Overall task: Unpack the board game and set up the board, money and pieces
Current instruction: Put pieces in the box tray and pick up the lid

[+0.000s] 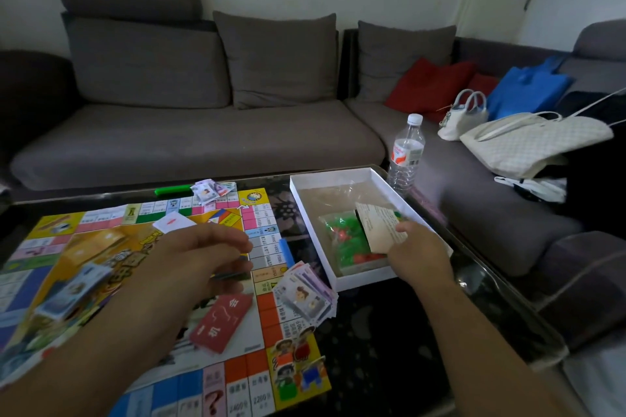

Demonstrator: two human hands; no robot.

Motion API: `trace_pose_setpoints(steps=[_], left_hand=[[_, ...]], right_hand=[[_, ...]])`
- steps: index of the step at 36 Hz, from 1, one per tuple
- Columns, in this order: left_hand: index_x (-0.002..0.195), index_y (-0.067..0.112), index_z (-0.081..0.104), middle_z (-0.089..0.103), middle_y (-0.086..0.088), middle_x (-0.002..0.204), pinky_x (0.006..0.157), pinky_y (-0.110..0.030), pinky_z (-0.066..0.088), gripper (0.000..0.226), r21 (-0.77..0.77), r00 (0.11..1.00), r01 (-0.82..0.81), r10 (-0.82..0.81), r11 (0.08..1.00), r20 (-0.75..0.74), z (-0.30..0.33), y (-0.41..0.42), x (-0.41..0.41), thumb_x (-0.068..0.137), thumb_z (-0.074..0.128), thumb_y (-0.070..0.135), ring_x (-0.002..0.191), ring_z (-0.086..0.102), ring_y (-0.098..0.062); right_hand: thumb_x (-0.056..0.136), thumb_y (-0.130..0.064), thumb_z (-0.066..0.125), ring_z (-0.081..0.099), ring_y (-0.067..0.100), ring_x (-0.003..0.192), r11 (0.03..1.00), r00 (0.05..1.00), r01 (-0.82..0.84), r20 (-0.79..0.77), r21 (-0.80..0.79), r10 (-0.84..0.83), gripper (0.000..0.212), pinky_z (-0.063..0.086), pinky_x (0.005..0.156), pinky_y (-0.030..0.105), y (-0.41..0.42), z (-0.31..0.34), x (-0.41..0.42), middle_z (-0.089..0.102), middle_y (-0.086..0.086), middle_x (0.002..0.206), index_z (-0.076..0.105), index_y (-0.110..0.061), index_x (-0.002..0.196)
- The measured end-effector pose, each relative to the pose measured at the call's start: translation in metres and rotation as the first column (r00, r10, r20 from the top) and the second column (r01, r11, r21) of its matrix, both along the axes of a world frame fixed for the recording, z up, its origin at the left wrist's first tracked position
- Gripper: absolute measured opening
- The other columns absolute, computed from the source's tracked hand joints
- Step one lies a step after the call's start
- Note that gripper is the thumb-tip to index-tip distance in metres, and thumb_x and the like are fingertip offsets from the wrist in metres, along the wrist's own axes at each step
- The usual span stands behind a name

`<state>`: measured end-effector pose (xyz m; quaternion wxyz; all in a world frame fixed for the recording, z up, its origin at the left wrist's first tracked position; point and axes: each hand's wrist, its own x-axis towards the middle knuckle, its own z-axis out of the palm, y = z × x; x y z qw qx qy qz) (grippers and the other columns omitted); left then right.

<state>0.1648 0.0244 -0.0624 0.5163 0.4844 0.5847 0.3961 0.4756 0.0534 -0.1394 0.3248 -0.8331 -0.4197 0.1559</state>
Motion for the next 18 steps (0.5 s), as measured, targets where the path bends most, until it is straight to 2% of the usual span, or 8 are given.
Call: trace_pose_setpoints(steps=[4,6,7,9,10,13,15,18], left_hand=[[0.092,0.013,0.080,0.080,-0.001,0.091,0.066,-0.033,0.060,0.020,0.006,1.000,-0.008,0.008,1.000,-0.012,0.000,0.000,-0.006,0.100,0.063,0.006,0.082,0.079,-0.020],[0.094,0.011,0.078,0.080,-0.002,0.089,0.068,-0.034,0.060,0.018,0.009,0.999,-0.003,0.003,1.000,-0.037,-0.003,0.001,-0.010,0.100,0.062,0.006,0.081,0.078,-0.020],[0.094,0.011,0.078,0.080,-0.002,0.089,0.070,-0.035,0.061,0.018,0.015,0.999,0.001,0.000,1.000,-0.052,-0.005,0.002,-0.011,0.100,0.062,0.005,0.082,0.078,-0.021],[0.094,0.013,0.077,0.080,0.000,0.087,0.075,-0.037,0.061,0.018,0.038,0.995,0.008,-0.004,0.999,-0.099,-0.010,0.003,-0.015,0.100,0.062,0.005,0.084,0.077,-0.022],[0.094,0.014,0.077,0.080,0.001,0.086,0.076,-0.037,0.061,0.018,0.052,0.992,0.009,-0.002,0.999,-0.124,-0.012,0.004,-0.016,0.100,0.063,0.005,0.084,0.076,-0.021],[0.094,0.017,0.077,0.079,0.004,0.082,0.074,-0.036,0.058,0.017,0.089,0.987,0.010,0.005,0.996,-0.160,-0.018,0.004,-0.024,0.099,0.064,0.006,0.082,0.075,-0.018],[0.094,0.020,0.075,0.078,0.003,0.082,0.076,-0.038,0.059,0.014,0.118,0.980,-0.004,0.027,0.993,-0.195,-0.019,0.006,-0.028,0.098,0.066,0.010,0.084,0.074,-0.018],[0.094,0.022,0.074,0.076,0.002,0.088,0.067,-0.030,0.053,0.011,0.148,0.972,-0.043,0.076,0.988,-0.223,-0.020,0.012,-0.041,0.097,0.069,0.013,0.085,0.071,-0.015]], right_hand=[[0.086,-0.007,0.067,0.064,0.021,0.106,0.996,1.000,0.005,0.020,0.094,-0.007,0.048,0.044,0.073,0.021,0.000,0.005,-0.005,0.069,0.002,0.129,0.070,-0.023,0.130],[0.089,-0.006,0.064,0.063,0.015,0.093,0.986,0.999,-0.016,0.031,0.166,0.011,0.038,0.042,0.058,0.012,-0.001,0.014,-0.012,0.069,-0.001,0.117,0.072,-0.024,0.121],[0.091,-0.005,0.062,0.065,0.014,0.089,0.980,0.999,-0.033,0.041,0.194,0.025,0.033,0.045,0.055,0.014,-0.002,0.019,-0.018,0.068,-0.003,0.109,0.072,-0.025,0.116],[0.092,-0.006,0.058,0.069,0.014,0.082,0.972,0.997,-0.074,0.042,0.222,0.066,0.028,0.058,0.061,0.029,-0.005,0.028,-0.032,0.068,-0.007,0.092,0.071,-0.028,0.104],[0.092,-0.006,0.057,0.069,0.014,0.078,0.969,0.994,-0.107,0.025,0.223,0.104,0.027,0.059,0.063,0.032,-0.007,0.033,-0.040,0.068,-0.008,0.087,0.070,-0.028,0.100],[0.092,-0.010,0.061,0.063,0.010,0.070,0.939,0.963,-0.270,0.045,0.214,0.267,0.020,0.049,0.060,0.027,-0.016,0.040,-0.070,0.064,-0.008,0.074,0.071,-0.027,0.087],[0.091,-0.007,0.063,0.060,0.007,0.063,0.900,0.929,-0.369,0.088,0.230,0.359,0.023,0.049,0.060,0.025,-0.024,0.045,-0.087,0.059,-0.008,0.063,0.071,-0.028,0.083],[0.092,-0.005,0.063,0.061,0.001,0.060,0.853,0.877,-0.481,0.113,0.204,0.467,0.028,0.041,0.049,0.013,-0.037,0.055,-0.110,0.061,-0.009,0.057,0.071,-0.030,0.082]])
